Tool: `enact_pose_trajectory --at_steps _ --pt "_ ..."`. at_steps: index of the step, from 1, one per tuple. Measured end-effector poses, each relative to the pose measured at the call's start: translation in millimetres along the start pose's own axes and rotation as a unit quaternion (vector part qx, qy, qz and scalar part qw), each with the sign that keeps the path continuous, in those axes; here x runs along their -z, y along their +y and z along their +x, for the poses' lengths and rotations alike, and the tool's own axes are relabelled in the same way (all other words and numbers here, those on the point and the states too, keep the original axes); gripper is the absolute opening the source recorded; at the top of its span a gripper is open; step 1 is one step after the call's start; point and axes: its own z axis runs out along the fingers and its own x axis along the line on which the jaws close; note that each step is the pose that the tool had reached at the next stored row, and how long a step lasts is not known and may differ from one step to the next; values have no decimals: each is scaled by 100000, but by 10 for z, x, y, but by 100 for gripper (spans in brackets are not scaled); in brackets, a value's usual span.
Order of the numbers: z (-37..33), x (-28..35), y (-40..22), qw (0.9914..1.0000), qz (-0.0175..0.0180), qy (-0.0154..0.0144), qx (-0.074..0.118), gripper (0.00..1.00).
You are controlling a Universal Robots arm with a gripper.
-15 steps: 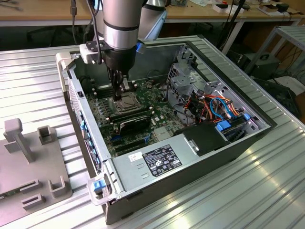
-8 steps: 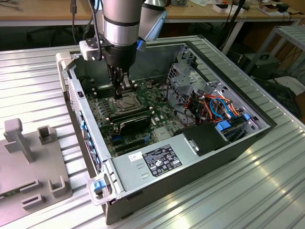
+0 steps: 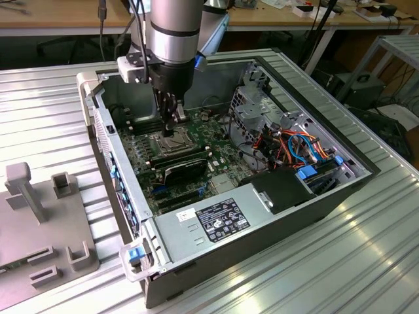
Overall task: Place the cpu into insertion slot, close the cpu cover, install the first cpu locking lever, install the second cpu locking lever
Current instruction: 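Install the second cpu locking lever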
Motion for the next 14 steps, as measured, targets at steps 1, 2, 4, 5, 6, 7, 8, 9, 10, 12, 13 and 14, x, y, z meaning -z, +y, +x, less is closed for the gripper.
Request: enact_pose_trajectory --at_steps 1,2,4,5,6,7,8,9,10,12,13,14 --pt "4 -2 -15 100000 -65 85 3 11" --pt "6 -9 -35 100000 -149 152 7 11" --pt "10 -27 -78 99999 -270 220 16 11" --pt "11 -37 -100 99999 -309 252 21 11" --pt "12 -49 -129 99999 -346 288 30 11" --pt "13 -60 -156 99999 -382 314 26 11" --pt "14 -71 -184 99999 -411 338 24 11" --pt "14 -84 -213 99998 -439 356 25 11" --pt "14 -97 -241 99998 -454 370 37 11" --pt "12 -139 -311 99998 -461 370 30 11" --pt "11 -163 -352 99998 -469 373 32 11" --pt "11 -182 -384 99998 -472 381 37 11"
